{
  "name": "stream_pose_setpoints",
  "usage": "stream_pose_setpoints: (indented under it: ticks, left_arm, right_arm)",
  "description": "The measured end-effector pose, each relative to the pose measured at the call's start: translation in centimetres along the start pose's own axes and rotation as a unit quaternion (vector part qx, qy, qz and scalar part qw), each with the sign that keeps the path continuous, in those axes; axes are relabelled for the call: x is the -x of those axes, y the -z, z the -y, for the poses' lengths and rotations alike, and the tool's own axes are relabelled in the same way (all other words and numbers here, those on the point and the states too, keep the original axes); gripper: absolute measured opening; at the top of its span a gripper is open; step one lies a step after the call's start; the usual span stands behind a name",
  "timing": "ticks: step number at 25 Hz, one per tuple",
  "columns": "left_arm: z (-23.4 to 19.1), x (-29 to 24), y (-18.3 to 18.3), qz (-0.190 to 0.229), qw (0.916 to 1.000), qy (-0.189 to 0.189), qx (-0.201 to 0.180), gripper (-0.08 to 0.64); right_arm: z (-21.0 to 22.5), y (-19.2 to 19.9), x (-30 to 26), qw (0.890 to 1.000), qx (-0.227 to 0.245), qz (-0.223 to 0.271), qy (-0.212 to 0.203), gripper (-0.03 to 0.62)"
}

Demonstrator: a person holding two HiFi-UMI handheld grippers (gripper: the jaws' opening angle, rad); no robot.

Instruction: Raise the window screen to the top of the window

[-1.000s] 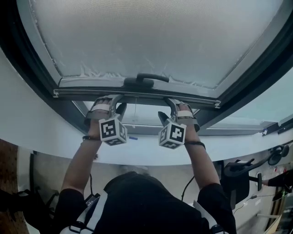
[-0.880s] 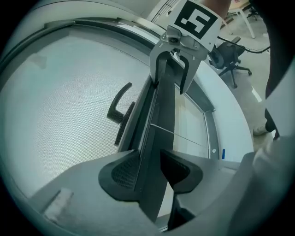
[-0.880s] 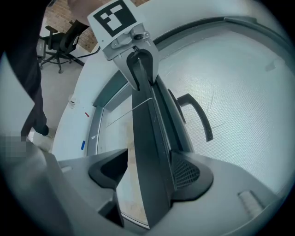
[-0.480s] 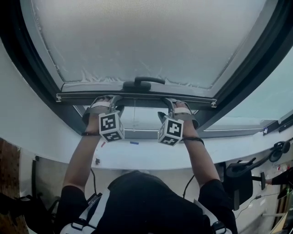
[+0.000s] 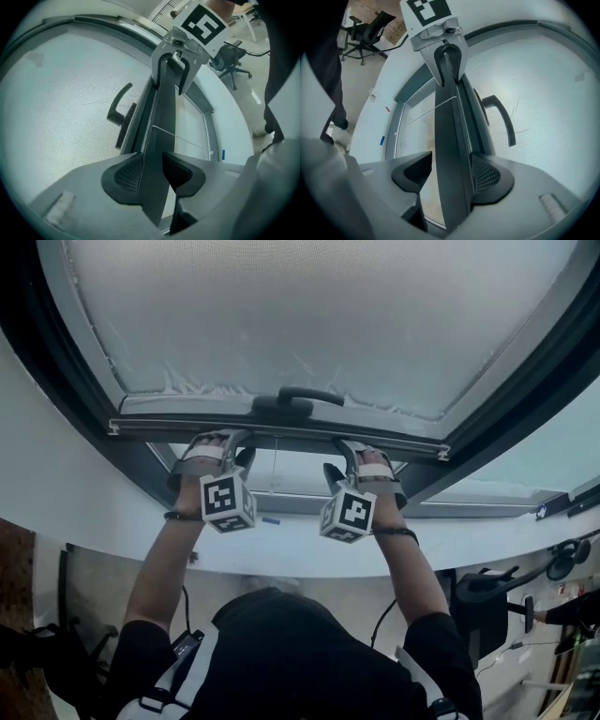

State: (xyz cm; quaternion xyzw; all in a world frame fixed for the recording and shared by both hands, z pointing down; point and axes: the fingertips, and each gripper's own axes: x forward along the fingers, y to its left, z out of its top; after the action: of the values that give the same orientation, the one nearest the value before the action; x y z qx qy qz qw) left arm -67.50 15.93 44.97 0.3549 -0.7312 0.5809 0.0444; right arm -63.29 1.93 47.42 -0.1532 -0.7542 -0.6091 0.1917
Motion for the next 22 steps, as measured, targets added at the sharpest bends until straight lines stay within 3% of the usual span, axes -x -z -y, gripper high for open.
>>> stream_pose_setpoints:
  ticks: [2, 5, 8, 13, 18, 22]
  left_arm:
    - [-0.1, -0.1, 0.0, 0.009, 0.9995, -0.026, 0.016, 0.118]
    - [0.0, 0.1, 0.1, 0.027, 0.9979, -0.032, 0.049, 0.104]
    - [-0.5, 0.2, 0.1, 0.020, 0.9988, -0.034, 0.028, 0.108]
    - [-0.3, 0.2, 0.2, 0.004, 0.9999, -0.006, 0.013, 0.117]
    - [-0.5, 0.0, -0.2, 0.002, 0.9994, -0.034, -0.001, 0.117]
    - [-0.3, -0.1, -0.3, 0.000, 0.9993, -0.037, 0.009, 0.115]
  right_arm:
    - [-0.1, -0.1, -0.1, 1.000, -0.024, 0.014, 0.002, 0.253]
    - [-0.4, -0.2, 0.0, 0.999, -0.033, 0.016, 0.001, 0.272]
    - [0.6, -0.4, 0.0, 0.998, -0.048, 0.025, 0.027, 0.254]
    - [0.8, -0.3, 0.1, 0.999, -0.033, 0.023, 0.025, 0.259]
    - [0.9, -1.9, 0.4, 0.998, -0.016, 0.046, 0.035, 0.250]
    - [0.0, -2.8, -0.2, 0.999, -0.009, 0.033, 0.023, 0.265]
